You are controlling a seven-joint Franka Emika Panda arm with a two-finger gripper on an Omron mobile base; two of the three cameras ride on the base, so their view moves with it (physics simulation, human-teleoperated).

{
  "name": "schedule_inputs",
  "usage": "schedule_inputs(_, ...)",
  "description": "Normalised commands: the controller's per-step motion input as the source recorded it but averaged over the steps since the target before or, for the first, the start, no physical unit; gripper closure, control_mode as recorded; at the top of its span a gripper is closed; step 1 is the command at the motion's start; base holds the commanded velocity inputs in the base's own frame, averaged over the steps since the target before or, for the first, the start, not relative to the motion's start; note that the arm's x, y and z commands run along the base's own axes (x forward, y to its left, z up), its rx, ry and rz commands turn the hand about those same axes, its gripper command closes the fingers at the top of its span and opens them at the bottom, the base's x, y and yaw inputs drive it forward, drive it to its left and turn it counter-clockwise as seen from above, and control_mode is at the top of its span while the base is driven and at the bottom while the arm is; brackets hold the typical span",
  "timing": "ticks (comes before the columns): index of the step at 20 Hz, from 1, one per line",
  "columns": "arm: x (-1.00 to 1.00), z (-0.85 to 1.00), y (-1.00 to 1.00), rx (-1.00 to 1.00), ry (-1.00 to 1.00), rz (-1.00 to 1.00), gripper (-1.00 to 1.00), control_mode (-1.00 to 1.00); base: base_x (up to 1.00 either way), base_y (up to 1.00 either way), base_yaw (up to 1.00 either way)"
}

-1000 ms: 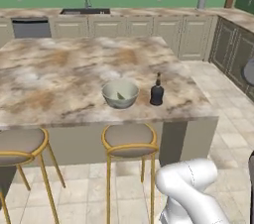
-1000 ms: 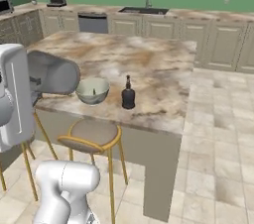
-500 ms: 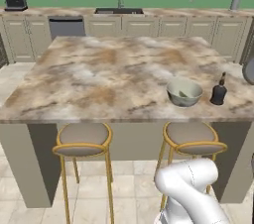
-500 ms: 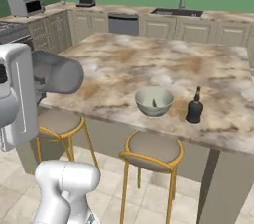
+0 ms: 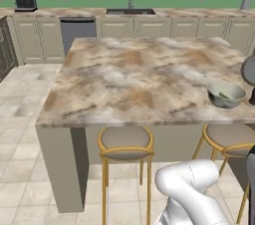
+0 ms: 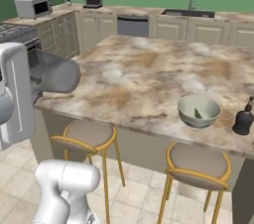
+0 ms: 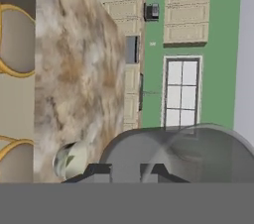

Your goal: There is a bowl on the dining counter. Grab a lemon wedge from the fridge and place it in the bowl. Then get the liquor bottle and glass cup from the cabinet and place them next to the bowl.

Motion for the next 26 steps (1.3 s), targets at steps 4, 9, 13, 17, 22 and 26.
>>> schedule_inputs(4, 0.00, 0.00, 0.00, 0.00, 0.00, 0.00, 1.00, 1.00, 0.64, 0.14, -0.01)
schedule_inputs(9, 0.00, 0.00, 0.00, 0.00, 0.00, 0.00, 1.00, 1.00, 0.73, 0.00, 0.00)
schedule_inputs(13, 0.00, 0.00, 0.00, 0.00, 0.00, 0.00, 1.00, 1.00, 0.80, -0.16, 0.00)
schedule_inputs(17, 0.88, 0.00, -0.42, 0.05, 0.31, 0.00, 1.00, -1.00, 0.00, 0.00, 0.00)
schedule_inputs(22, 0.76, -0.01, -0.39, 0.01, 0.47, 0.00, 1.00, -1.00, 0.00, 0.00, 0.00)
schedule_inputs(26, 0.50, -0.36, -0.23, 0.01, 0.24, 0.00, 1.00, -1.00, 0.00, 0.00, 0.00)
